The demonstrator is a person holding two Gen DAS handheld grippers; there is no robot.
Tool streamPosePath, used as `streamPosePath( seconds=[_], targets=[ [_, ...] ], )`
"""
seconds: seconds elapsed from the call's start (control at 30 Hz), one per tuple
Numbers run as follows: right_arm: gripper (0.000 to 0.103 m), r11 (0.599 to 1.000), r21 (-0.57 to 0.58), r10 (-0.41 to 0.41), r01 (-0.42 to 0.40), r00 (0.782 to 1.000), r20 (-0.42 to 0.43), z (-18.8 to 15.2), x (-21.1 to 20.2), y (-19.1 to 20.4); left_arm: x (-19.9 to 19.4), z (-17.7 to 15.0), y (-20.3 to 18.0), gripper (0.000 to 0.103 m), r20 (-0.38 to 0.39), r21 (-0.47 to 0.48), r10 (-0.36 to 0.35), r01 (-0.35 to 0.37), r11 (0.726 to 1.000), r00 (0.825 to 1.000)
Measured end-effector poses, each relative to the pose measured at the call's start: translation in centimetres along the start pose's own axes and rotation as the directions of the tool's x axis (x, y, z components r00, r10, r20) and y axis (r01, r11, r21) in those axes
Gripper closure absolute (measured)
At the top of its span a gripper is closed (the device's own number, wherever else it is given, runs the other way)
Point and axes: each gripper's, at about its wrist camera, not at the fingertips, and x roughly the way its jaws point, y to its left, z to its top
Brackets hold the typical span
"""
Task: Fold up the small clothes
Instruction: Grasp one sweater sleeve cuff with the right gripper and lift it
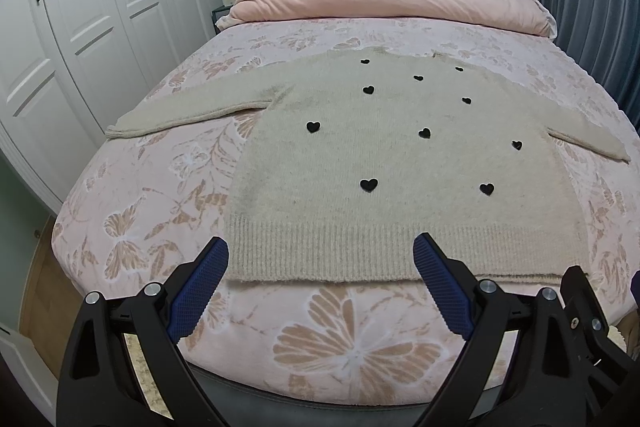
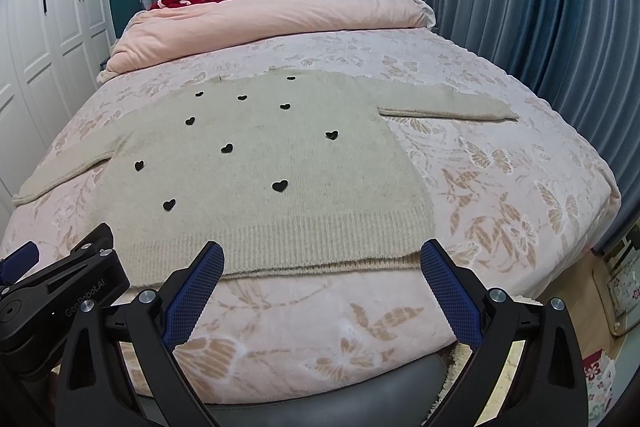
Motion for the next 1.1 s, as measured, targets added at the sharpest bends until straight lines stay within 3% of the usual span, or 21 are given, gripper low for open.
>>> streamPosePath(
  seconds=[0.07,0.13,0.2,0.3,0.4,0.53,0.6,0.67,0.77,0.83,0.93,0.97,1.0,1.03,1.1],
  targets=[
    [0.005,0.999,0.001,0.042,-0.042,0.999,-0.015,0.1,0.5,-0.3,0.3,0.0,0.0,0.011,-0.01,-0.003,-0.012,0.012,1.0,1.0],
    [0.005,0.989,0.009,0.145,-0.145,0.988,-0.044,0.4,1.8,-1.1,0.7,0.2,0.3,0.007,-0.027,-0.023,-0.043,0.042,0.999,0.999],
    [0.005,0.983,0.048,0.179,-0.176,0.982,-0.059,1.1,3.6,-3.0,1.1,0.4,0.9,0.005,-0.036,-0.054,-0.06,0.058,0.997,0.998],
    [0.005,0.976,0.161,0.16,-0.148,0.985,-0.064,3.3,7.7,-8.1,2.1,0.6,2.2,0.005,-0.049,-0.099,-0.064,0.059,0.993,0.997],
    [0.005,0.934,0.329,0.169,-0.142,0.984,-0.054,7.0,12.7,-15.6,3.6,0.9,3.5,0.005,-0.069,-0.145,-0.06,0.05,0.988,0.996],
    [0.005,0.893,0.449,0.054,-0.022,0.997,-0.058,12.8,20.1,-25.5,5.6,1.3,4.6,0.005,-0.081,-0.191,-0.071,0.055,0.98,0.994],
    [0.005,0.875,0.484,0.047,-0.009,0.997,-0.067,15.5,23.9,-29.4,6.7,1.6,4.7,0.005,-0.093,-0.202,-0.07,0.05,0.978,0.993],
    [0.005,0.827,0.562,0.056,-0.005,0.996,-0.073,17.5,27.7,-33.3,7.6,1.9,4.6,0.005,-0.098,-0.203,-0.054,0.033,0.979,0.994],
    [0.005,0.706,0.708,0.068,0.025,0.992,-0.103,18.8,32.6,-38.0,9.1,2.6,4.3,0.005,-0.105,-0.187,-0.026,0.006,0.982,0.994],
    [0.01,0.645,0.764,0.099,0.021,0.989,-0.11,19.1,35.2,-39.5,10.1,3.1,4.0,0.005,-0.113,-0.161,-0.019,0.0,0.987,0.993],
    [0.022,0.601,0.799,0.093,0.013,0.992,-0.086,19.5,37.2,-39.9,11.2,3.8,3.7,0.005,-0.115,-0.145,-0.017,0.0,0.989,0.993],
    [0.044,0.6,0.8,0.088,-0.004,0.994,-0.06,19.9,37.3,-39.8,11.4,4.0,3.7,0.005,-0.102,-0.149,-0.023,0.008,0.989,0.994],
    [0.09,0.602,0.798,0.104,-0.02,0.993,-0.054,20.6,37.7,-39.5,11.6,4.3,3.7,0.005,-0.09,-0.154,-0.036,0.022,0.988,0.995],
    [0.092,0.602,0.798,0.125,-0.037,0.991,-0.048,21.6,37.9,-38.9,11.9,4.5,3.7,0.005,-0.086,-0.156,-0.045,0.031,0.987,0.995],
    [0.092,0.644,0.739,0.176,-0.197,0.978,0.107,24.8,36.0,-35.9,12.4,5.2,3.7,0.005,-0.082,-0.169,-0.075,0.06,0.984,0.994]
  ],
)
